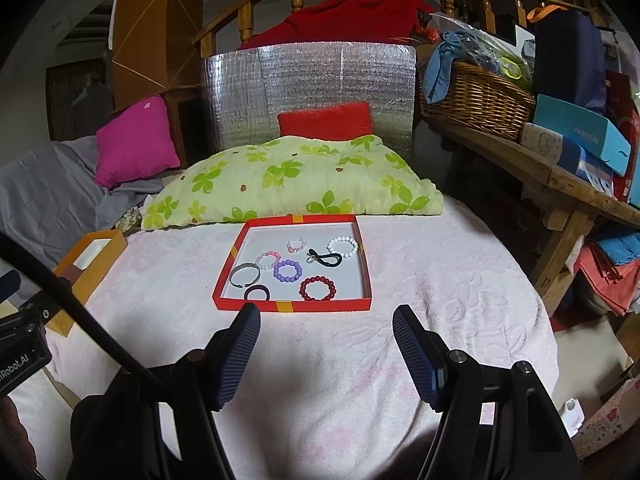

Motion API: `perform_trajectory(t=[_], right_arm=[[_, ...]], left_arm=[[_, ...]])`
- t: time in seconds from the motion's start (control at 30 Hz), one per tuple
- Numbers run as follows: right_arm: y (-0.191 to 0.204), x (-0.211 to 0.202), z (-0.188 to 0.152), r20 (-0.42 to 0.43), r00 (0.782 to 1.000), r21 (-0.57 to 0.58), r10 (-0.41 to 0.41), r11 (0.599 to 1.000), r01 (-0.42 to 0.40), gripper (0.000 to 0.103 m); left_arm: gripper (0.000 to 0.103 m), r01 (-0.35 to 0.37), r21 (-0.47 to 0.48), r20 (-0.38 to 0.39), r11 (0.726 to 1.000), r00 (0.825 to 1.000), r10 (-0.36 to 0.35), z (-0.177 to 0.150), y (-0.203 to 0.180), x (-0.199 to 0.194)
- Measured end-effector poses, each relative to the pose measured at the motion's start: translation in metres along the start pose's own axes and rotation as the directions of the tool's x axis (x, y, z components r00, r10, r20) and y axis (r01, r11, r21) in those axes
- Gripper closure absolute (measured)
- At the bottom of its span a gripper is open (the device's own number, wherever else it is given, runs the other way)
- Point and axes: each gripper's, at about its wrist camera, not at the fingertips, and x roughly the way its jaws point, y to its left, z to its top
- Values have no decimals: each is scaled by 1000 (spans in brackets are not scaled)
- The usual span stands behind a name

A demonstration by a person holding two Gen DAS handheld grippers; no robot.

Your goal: Organize jewelry

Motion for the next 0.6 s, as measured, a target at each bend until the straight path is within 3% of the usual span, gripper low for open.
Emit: perform_trajectory(t=[0.6], right_arm=[[4,-9,5,11,1000,-23,-6,1000,7,30]], left_arm=[[10,-6,-10,16,1000,1000,6,5,2,-10]])
